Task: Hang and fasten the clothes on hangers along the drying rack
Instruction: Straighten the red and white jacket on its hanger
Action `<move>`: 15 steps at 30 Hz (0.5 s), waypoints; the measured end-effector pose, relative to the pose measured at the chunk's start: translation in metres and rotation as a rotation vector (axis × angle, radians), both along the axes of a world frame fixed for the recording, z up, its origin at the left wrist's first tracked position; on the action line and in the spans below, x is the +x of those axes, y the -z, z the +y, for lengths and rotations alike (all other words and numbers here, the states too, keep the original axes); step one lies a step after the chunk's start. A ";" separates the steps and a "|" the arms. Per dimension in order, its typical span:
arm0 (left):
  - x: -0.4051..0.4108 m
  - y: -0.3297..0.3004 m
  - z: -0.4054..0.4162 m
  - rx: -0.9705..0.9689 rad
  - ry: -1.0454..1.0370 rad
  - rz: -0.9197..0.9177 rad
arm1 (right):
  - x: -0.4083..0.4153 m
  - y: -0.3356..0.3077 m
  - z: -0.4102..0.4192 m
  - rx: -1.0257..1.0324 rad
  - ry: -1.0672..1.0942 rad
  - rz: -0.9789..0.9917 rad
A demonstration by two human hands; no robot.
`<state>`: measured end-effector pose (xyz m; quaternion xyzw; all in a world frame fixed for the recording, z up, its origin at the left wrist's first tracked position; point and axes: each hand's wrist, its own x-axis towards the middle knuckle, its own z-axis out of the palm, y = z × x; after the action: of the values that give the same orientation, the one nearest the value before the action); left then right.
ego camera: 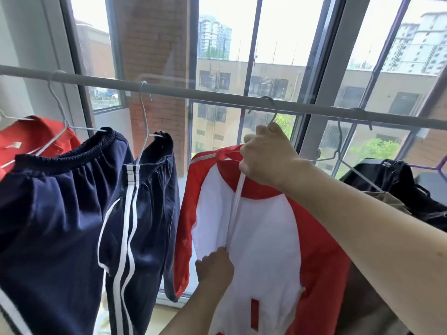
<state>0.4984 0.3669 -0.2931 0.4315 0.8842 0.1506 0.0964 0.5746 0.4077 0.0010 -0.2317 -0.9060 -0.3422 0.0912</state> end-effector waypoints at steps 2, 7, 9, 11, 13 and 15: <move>0.000 -0.002 0.002 -0.024 -0.002 0.004 | 0.000 -0.006 0.001 -0.001 -0.009 0.019; -0.001 -0.018 0.005 -0.070 0.016 -0.119 | 0.015 0.004 0.004 -0.165 -0.047 0.122; -0.001 -0.038 0.006 0.069 -0.025 -0.199 | 0.035 0.000 0.010 -0.397 -0.040 0.339; -0.003 -0.067 0.005 0.356 -0.085 -0.216 | 0.056 -0.003 0.020 -0.664 -0.018 0.608; -0.001 -0.102 0.002 0.712 -0.080 -0.181 | 0.078 -0.001 0.030 -0.841 0.072 0.714; 0.005 -0.139 -0.002 0.968 0.033 -0.064 | 0.094 0.004 0.037 -0.972 0.224 0.595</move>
<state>0.5033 0.3649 -0.1544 0.4357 0.7023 0.5564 -0.0860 0.6688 0.4446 -0.0035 -0.4276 -0.8645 0.1851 0.1883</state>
